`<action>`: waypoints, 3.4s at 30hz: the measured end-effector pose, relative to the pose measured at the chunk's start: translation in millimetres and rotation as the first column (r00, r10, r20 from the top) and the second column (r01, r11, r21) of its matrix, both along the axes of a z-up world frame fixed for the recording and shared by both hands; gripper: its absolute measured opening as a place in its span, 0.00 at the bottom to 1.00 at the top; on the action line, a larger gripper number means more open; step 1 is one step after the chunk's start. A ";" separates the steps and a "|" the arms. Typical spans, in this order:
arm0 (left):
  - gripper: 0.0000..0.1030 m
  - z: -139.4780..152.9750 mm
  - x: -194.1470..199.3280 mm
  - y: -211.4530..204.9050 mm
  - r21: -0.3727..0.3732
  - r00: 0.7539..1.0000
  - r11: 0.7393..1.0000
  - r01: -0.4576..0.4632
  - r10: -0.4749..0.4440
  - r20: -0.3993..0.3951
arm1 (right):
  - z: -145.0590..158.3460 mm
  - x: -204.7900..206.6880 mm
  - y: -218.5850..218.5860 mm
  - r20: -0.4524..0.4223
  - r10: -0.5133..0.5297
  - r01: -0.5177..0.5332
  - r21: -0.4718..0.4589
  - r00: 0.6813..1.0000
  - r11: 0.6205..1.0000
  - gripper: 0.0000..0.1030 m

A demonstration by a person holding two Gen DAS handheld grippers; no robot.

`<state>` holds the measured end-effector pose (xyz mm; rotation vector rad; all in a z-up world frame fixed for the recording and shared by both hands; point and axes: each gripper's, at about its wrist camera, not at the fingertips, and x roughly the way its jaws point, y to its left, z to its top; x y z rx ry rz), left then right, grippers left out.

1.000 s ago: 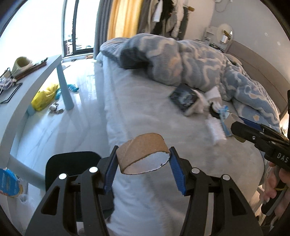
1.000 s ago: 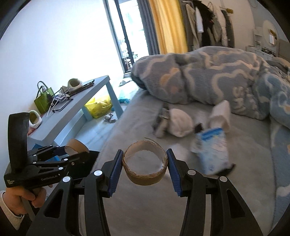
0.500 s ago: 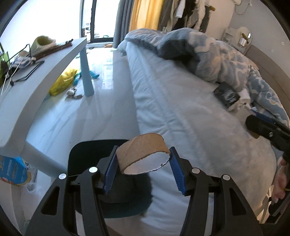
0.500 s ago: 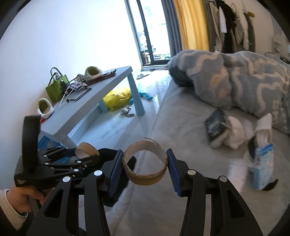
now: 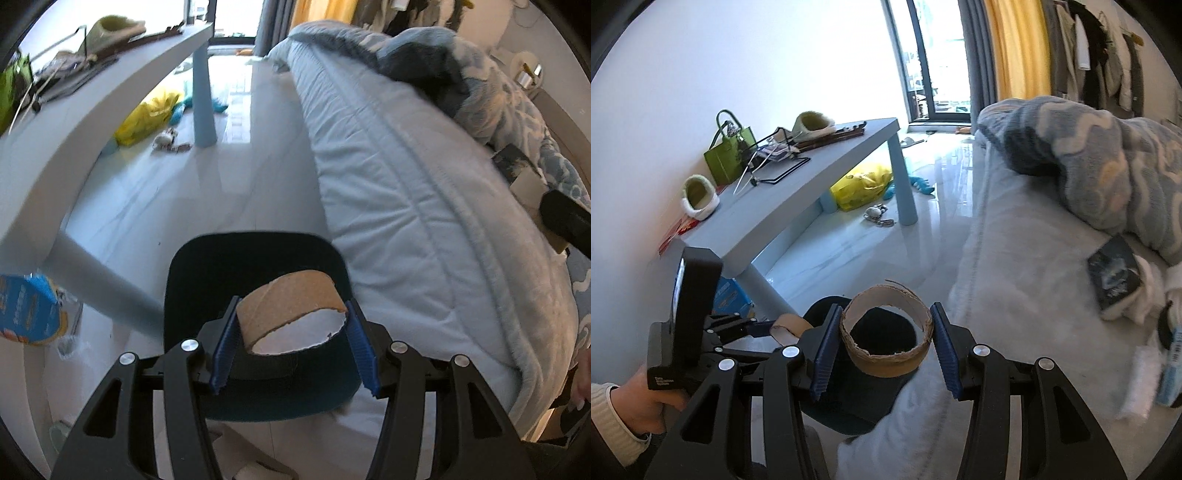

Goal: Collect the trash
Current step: 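Carry both held tape rolls over to the dark teal trash bin, then open the left tool over the bin while the right tool releases its tape roll, then move both open tools back over the bed toward the remaining items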

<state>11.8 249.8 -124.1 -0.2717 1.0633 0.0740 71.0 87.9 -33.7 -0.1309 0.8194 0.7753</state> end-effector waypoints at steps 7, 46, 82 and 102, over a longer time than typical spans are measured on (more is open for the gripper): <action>0.62 -16.2 -10.4 19.2 -0.020 0.998 1.000 -0.013 0.011 -0.065 | -8.1 -3.1 31.2 -0.010 0.042 -0.042 -0.014 0.999 0.999 0.48; 0.48 91.6 -62.4 85.8 -0.090 0.936 0.990 -0.105 0.129 0.327 | -144.9 -10.2 131.5 -0.226 0.059 -0.133 -0.328 0.972 0.935 0.58; 0.60 143.6 -21.6 -28.6 -0.076 0.906 0.997 0.029 0.006 0.424 | -5.3 8.4 -7.9 0.015 0.015 -0.014 -0.059 1.000 0.998 0.62; 0.72 130.7 11.1 -143.2 -0.064 0.911 0.977 0.203 -0.164 0.379 | 19.5 46.5 -156.8 0.089 -0.233 0.237 -0.045 0.968 0.970 0.62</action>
